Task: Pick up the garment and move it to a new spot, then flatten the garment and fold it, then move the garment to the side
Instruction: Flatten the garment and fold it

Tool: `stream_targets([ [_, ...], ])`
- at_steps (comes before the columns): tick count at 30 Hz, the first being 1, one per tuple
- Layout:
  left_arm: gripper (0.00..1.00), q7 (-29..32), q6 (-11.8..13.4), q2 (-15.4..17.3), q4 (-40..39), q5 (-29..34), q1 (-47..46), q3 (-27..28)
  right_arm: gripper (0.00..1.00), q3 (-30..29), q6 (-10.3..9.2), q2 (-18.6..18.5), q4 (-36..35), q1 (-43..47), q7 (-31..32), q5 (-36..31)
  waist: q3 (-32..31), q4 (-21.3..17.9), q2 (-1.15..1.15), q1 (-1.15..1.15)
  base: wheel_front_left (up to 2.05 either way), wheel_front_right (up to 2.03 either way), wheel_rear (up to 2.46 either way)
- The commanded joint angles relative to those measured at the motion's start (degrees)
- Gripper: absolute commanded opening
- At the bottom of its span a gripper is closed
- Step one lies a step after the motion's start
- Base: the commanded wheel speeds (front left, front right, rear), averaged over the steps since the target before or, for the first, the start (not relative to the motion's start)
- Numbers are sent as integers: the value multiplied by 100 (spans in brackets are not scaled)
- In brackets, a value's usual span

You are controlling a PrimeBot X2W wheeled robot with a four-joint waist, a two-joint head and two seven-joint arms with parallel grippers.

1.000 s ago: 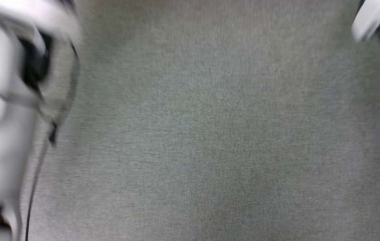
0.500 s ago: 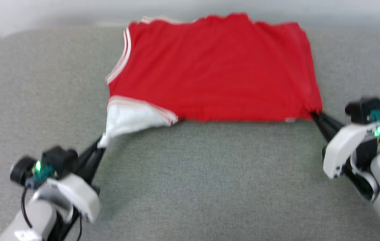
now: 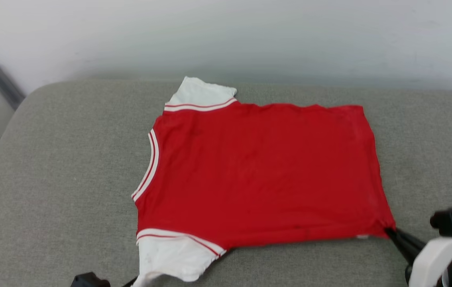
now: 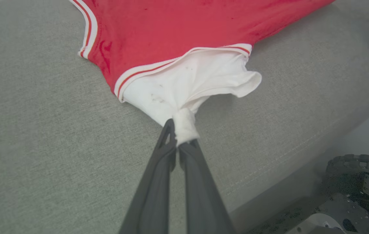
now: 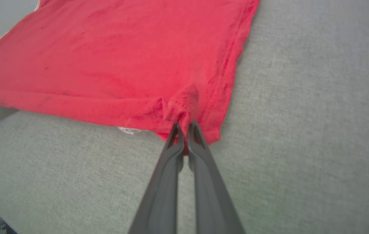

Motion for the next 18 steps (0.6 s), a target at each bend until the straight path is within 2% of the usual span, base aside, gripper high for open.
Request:
stream_targets([
  [1,0,69,55,91,-132,-41,167,-13,0,-72,-4,-78,-168,302,57,82,-100,0,0,2,0,0,0],
  [6,0,250,209,241,-565,-301,742,-58,0,-357,-4,-270,-769,1128,342,53,-235,-47,0,2,0,0,0],
  [11,0,247,304,283,-796,-384,959,-67,0,-772,-4,-158,-1237,1605,568,69,-294,-101,0,2,0,0,0],
  [18,0,157,328,366,-946,-181,595,83,0,-1084,-3,116,-1634,1694,872,-253,-254,-169,0,2,0,0,0],
])
